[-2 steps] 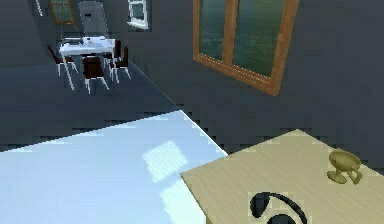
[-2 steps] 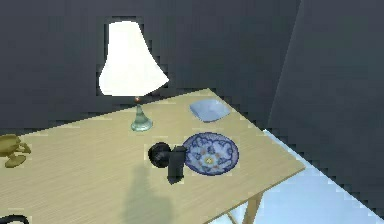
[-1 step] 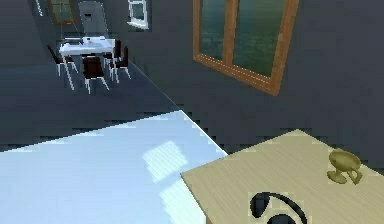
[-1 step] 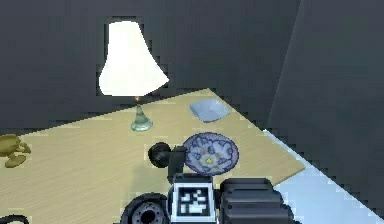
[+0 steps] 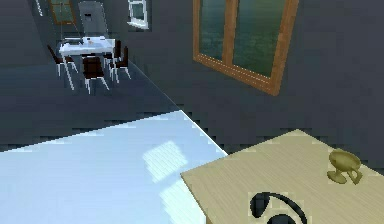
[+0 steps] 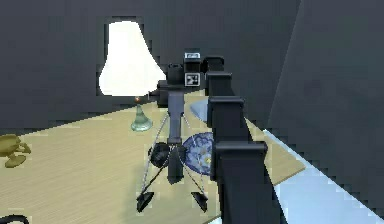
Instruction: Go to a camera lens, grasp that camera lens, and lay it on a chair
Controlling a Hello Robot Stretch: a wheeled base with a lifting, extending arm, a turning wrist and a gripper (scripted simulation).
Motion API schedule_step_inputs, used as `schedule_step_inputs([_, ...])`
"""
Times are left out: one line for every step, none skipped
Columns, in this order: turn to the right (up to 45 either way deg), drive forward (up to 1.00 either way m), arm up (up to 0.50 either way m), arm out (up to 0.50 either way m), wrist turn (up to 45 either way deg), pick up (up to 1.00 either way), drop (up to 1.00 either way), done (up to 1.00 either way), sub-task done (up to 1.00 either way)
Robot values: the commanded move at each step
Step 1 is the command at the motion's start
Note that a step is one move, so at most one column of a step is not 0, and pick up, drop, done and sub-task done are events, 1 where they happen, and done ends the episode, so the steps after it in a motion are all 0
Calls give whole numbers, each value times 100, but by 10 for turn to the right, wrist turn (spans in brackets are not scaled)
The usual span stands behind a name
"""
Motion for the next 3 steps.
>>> schedule_step_inputs([0,0,0,0,450,0,0,0,0])
schedule_step_inputs([0,0,0,0,450,0,0,0,0])
schedule_step_inputs([0,0,0,0,450,0,0,0,0])
